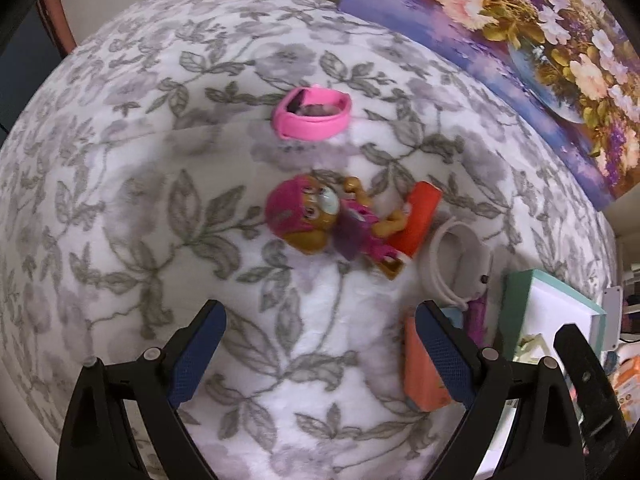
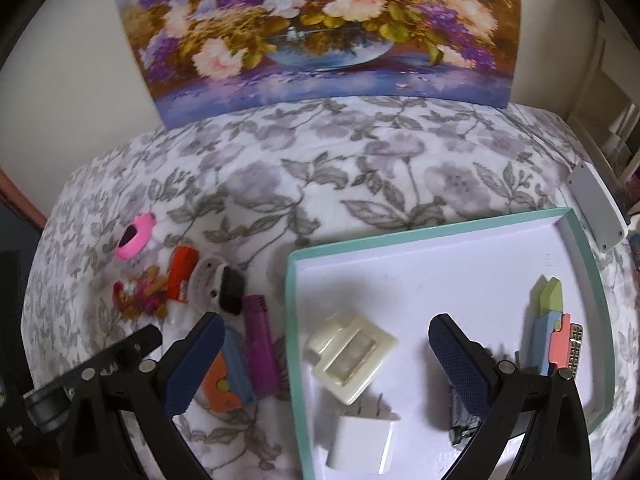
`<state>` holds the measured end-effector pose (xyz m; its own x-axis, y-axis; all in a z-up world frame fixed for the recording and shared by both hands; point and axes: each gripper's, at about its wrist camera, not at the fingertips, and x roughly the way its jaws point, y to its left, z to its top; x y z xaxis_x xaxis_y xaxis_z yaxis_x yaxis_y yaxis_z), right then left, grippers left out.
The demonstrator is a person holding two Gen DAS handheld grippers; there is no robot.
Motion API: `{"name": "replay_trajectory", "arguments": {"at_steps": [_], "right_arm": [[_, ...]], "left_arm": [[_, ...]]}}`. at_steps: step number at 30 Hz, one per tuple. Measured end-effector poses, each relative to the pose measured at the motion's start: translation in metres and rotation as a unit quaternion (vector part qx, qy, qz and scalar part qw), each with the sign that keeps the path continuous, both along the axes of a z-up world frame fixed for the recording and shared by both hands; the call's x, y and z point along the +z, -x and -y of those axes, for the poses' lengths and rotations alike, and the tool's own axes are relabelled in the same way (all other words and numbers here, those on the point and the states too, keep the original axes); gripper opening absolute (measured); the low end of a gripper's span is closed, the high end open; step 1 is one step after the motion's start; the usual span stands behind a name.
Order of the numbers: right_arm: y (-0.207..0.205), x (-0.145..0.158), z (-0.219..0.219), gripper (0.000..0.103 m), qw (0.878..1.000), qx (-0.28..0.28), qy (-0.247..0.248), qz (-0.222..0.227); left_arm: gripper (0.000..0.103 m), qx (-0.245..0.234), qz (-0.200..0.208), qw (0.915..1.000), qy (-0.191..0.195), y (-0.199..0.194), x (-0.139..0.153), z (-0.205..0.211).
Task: Organize rigid objects
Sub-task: 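Close the left tool on the orange-blue toy knife while the right tool moves toward the purple lighter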
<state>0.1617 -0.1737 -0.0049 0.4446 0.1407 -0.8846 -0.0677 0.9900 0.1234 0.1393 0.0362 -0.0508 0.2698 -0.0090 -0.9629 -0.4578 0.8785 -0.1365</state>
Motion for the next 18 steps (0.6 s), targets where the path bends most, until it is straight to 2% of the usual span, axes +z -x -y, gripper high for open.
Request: {"name": "replay_trajectory", "arguments": {"at_steps": [8, 13, 18], "right_arm": [[-0.007, 0.002, 0.029, 0.103, 0.999, -0.04, -0.025, -0.002], [-0.007, 0.0, 0.041, 0.103, 0.998, -0.056, -0.03, -0.006], [-0.007, 0.0, 0.046, 0.103, 0.998, -0.061, -0.03, -0.006]], "left_arm": [[0.096, -0.048, 0.001, 0.9987, 0.014, -0.008, 0.0, 0.028], [0.096, -0.088, -0.012, 0.9961, -0.002, -0.015, -0.006, 0.05], [0.094, -0.108, -0.022, 0.9936, -0.026, -0.018, -0.008, 0.064]]}}
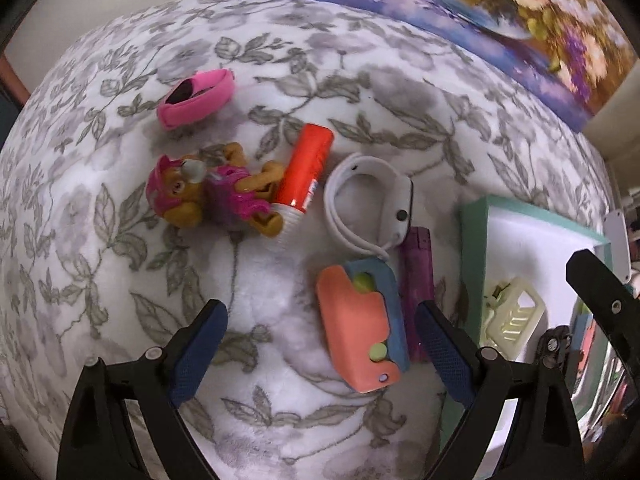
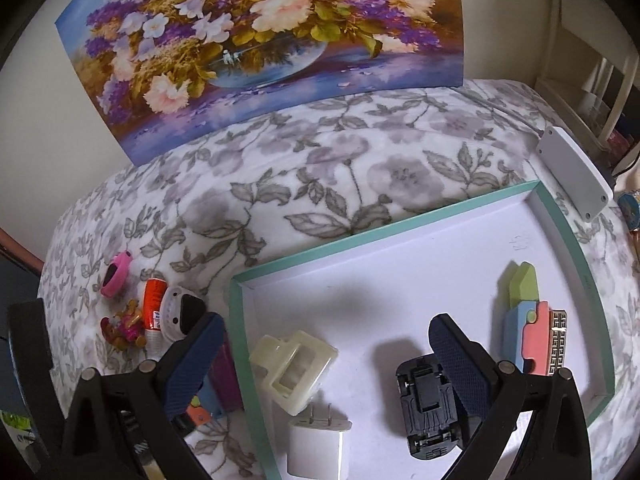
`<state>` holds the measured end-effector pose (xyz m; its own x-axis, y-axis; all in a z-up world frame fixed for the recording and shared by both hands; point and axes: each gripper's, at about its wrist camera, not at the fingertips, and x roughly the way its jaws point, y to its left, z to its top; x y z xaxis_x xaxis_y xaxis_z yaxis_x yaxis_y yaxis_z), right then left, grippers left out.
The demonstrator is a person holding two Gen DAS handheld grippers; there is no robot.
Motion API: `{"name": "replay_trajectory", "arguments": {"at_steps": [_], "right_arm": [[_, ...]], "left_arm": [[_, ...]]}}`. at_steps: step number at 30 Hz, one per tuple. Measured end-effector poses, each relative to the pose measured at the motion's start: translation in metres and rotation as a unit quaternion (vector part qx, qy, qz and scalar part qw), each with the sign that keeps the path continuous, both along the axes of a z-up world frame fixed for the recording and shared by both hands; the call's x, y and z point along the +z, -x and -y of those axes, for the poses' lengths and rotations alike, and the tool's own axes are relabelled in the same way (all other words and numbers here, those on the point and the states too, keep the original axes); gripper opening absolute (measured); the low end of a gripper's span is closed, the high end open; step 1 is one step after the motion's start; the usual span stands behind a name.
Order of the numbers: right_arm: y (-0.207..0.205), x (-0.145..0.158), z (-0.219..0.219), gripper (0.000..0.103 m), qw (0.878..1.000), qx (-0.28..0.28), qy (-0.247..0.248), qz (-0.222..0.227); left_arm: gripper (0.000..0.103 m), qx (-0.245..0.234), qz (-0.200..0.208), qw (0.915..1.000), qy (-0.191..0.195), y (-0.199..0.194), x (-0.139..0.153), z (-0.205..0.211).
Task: Organize rigid objects
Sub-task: 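Close the left tool on the orange-blue toy knife while the right tool moves toward the purple lighter, then lift the orange-blue toy knife with the left tool while the right tool grasps the purple lighter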
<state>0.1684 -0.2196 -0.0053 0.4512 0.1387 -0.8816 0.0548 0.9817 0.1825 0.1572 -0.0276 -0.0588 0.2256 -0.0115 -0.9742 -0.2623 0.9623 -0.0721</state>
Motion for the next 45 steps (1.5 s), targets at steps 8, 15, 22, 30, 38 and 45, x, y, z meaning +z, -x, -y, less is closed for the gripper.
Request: {"name": "replay_trajectory", "arguments": {"at_steps": [8, 15, 22, 30, 38, 45], "right_arm": [[0.001, -0.003, -0.005, 0.103, 1.0, 0.008, 0.008, -0.004], [0.001, -0.002, -0.008, 0.103, 1.0, 0.012, 0.014, -0.004], [0.002, -0.002, -0.011, 0.103, 1.0, 0.021, 0.019, -0.003], [0.007, -0.005, -0.035, 0.099, 0.998, 0.067, 0.005, 0.007], [0.015, -0.011, -0.07, 0.069, 0.991, 0.132, -0.021, 0.004], [0.021, -0.016, -0.095, 0.053, 0.985, 0.171, -0.021, 0.011]], "left_arm": [[0.074, -0.029, -0.009, 0.9995, -0.01, -0.006, -0.007, 0.022], [0.049, -0.054, -0.004, 0.9985, -0.004, -0.004, -0.008, 0.038], [0.049, -0.031, -0.003, 0.9995, 0.009, 0.001, -0.005, 0.026], [0.044, 0.038, 0.002, 0.9993, 0.004, 0.011, 0.001, -0.024], [0.044, 0.061, 0.002, 0.9982, 0.002, 0.022, 0.004, -0.057], [0.044, 0.067, -0.003, 0.9977, 0.006, 0.025, 0.004, -0.066]]}}
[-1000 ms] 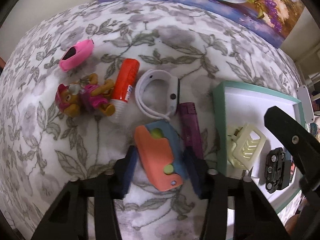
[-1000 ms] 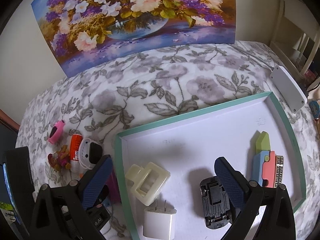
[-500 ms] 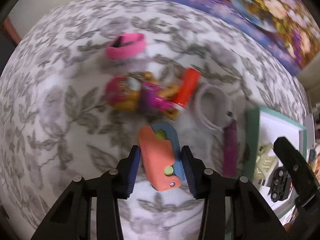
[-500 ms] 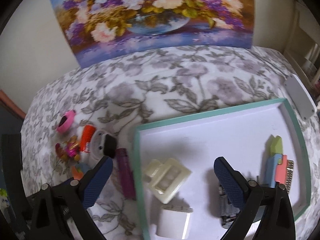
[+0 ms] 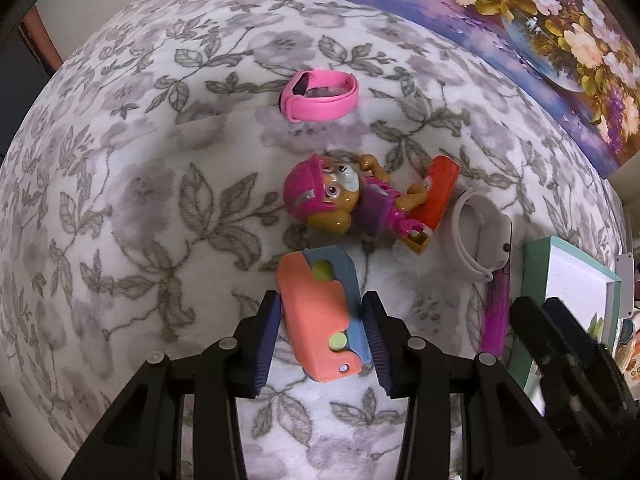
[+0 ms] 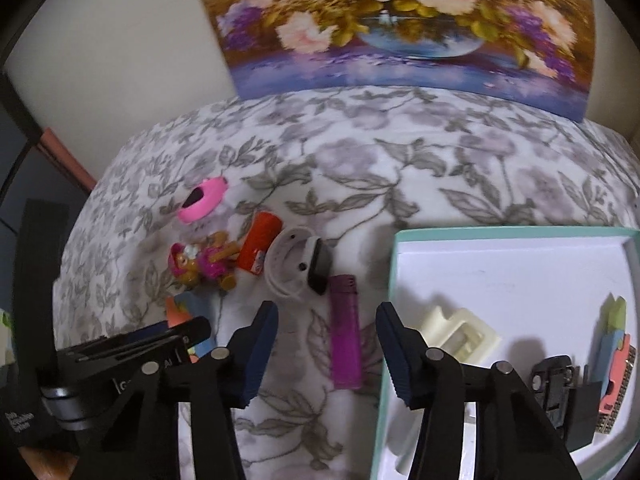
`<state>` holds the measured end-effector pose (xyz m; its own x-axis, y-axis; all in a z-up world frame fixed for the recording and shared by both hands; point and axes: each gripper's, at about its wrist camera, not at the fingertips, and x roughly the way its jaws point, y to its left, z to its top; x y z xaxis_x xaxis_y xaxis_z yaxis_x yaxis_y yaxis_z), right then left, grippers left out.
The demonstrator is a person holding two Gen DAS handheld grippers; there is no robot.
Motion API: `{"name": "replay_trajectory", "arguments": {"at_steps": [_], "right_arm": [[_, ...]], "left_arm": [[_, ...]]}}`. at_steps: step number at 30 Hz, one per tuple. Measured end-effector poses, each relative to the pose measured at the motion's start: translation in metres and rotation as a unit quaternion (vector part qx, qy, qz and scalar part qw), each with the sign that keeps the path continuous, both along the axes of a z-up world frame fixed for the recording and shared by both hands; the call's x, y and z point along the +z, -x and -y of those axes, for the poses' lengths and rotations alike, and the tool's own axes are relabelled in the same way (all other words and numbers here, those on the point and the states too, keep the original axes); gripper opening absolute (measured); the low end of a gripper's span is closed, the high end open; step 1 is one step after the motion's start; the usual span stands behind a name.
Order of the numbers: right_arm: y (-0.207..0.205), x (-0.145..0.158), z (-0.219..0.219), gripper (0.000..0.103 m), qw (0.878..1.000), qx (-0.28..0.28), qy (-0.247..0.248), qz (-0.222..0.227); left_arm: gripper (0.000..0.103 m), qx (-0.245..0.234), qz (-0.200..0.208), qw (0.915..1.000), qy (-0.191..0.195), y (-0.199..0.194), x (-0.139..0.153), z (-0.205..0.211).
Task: Organize rigid objects
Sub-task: 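Lift the orange-blue toy knife with the left tool while the right tool grasps the purple lighter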
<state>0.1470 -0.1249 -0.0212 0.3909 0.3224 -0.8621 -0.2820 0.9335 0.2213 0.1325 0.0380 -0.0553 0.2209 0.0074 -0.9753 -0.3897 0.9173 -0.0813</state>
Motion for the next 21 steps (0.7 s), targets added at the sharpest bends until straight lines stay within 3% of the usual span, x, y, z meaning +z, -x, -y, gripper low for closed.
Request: {"name": "replay_trajectory", "arguments": {"at_steps": [18, 21], "right_arm": [[-0.001, -0.035, -0.021, 0.043, 0.999, 0.013, 0.045, -0.025], [0.0, -0.038, -0.022, 0.037, 0.998, 0.019, 0.045, -0.03]], "left_arm": [[0.044, 0.0, -0.002, 1.0, 0.006, 0.002, -0.002, -0.004], [0.044, -0.001, -0.002, 1.0, 0.003, 0.002, -0.002, -0.003]]}}
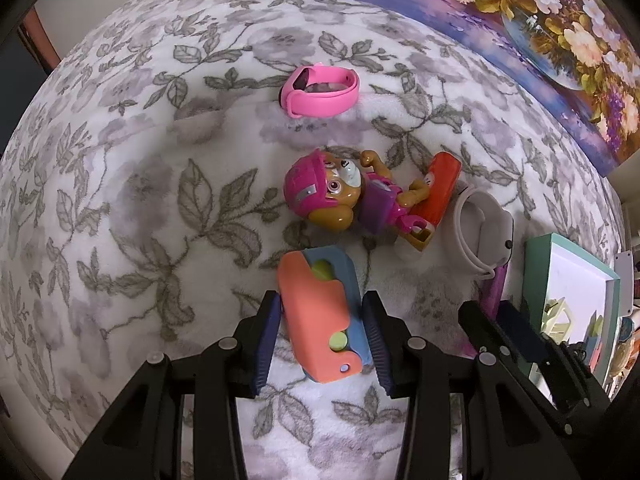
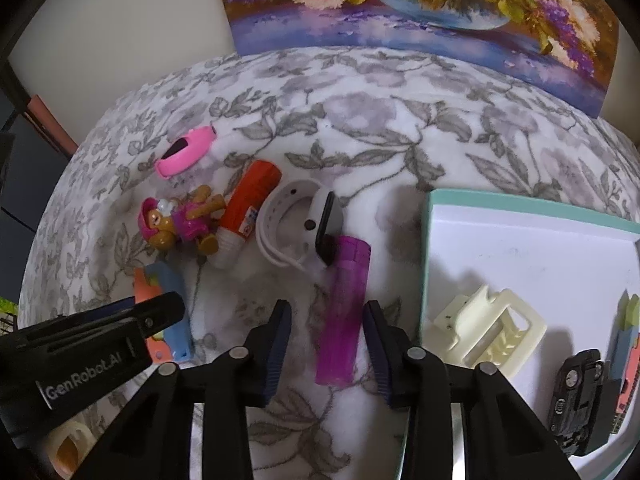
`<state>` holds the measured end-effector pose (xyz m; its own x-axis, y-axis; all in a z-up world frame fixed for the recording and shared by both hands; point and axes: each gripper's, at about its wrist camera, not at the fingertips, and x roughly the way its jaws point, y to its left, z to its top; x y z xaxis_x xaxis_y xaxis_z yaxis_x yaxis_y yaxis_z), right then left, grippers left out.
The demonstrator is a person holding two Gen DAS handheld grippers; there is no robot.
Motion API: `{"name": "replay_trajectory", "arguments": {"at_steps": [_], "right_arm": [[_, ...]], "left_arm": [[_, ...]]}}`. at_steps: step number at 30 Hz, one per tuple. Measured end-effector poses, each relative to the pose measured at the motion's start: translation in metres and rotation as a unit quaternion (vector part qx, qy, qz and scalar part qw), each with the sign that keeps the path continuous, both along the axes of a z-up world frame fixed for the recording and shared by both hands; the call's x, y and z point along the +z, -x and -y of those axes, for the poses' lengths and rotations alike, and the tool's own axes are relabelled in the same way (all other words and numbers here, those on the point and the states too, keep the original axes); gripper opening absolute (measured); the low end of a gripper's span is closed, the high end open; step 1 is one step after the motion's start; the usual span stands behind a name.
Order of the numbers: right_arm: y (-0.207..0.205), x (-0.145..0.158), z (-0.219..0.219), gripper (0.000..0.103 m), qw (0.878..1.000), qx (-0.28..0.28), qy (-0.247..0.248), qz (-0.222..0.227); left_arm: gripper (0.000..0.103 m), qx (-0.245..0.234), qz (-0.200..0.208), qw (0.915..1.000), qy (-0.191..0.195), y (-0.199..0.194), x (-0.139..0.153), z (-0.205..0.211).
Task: Organize rigid objects
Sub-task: 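Lift the orange-blue toy knife with the left tool while the right tool grasps the purple lighter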
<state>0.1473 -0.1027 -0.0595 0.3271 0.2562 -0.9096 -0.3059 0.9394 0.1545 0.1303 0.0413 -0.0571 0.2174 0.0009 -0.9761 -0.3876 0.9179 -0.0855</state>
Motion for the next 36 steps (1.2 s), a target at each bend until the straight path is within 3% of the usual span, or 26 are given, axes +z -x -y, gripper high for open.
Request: {"name": "replay_trajectory", "arguments": {"at_steps": [5, 8, 10, 23, 31, 32, 33, 36], "right_arm": [[0.001, -0.003, 0.0, 0.028, 1.0, -0.003, 0.006, 0.001], [0.002, -0.004, -0.001, 0.028, 1.0, -0.001, 0.014, 0.005], [0.004, -0.004, -0.004, 0.028, 1.0, 0.001, 0.025, 0.011], [0.009, -0.005, -0.007, 0.027, 0.999, 0.002, 0.038, 0.023], [0.005, 0.016, 0.007, 0.024, 0.999, -0.021, -0.013, 0.02], [0.004, 0.02, 0.01, 0.022, 0.999, -0.024, -0.021, 0.022], [0.004, 0.025, 0.012, 0.013, 0.999, -0.025, -0.03, 0.025], [0.004, 0.038, 0.016, 0.013, 0.998, -0.026, -0.043, 0.036]], "left_arm": [[0.044, -0.005, 0.0, 1.0, -0.007, -0.001, -0.001, 0.002], [0.044, -0.011, -0.012, 0.9999, -0.004, -0.003, -0.01, 0.007], [0.044, -0.019, -0.015, 0.9994, -0.025, -0.004, -0.011, 0.012], [0.044, -0.002, -0.008, 0.9999, -0.011, -0.003, -0.01, 0.007], [0.044, 0.013, 0.017, 0.9995, -0.024, 0.0, 0.01, -0.006], [0.044, 0.014, 0.026, 0.9992, -0.025, 0.001, 0.016, -0.007], [0.044, 0.014, 0.033, 0.999, -0.026, 0.001, 0.022, -0.008], [0.044, 0.008, 0.052, 0.9979, -0.037, 0.0, 0.039, -0.006]]}}
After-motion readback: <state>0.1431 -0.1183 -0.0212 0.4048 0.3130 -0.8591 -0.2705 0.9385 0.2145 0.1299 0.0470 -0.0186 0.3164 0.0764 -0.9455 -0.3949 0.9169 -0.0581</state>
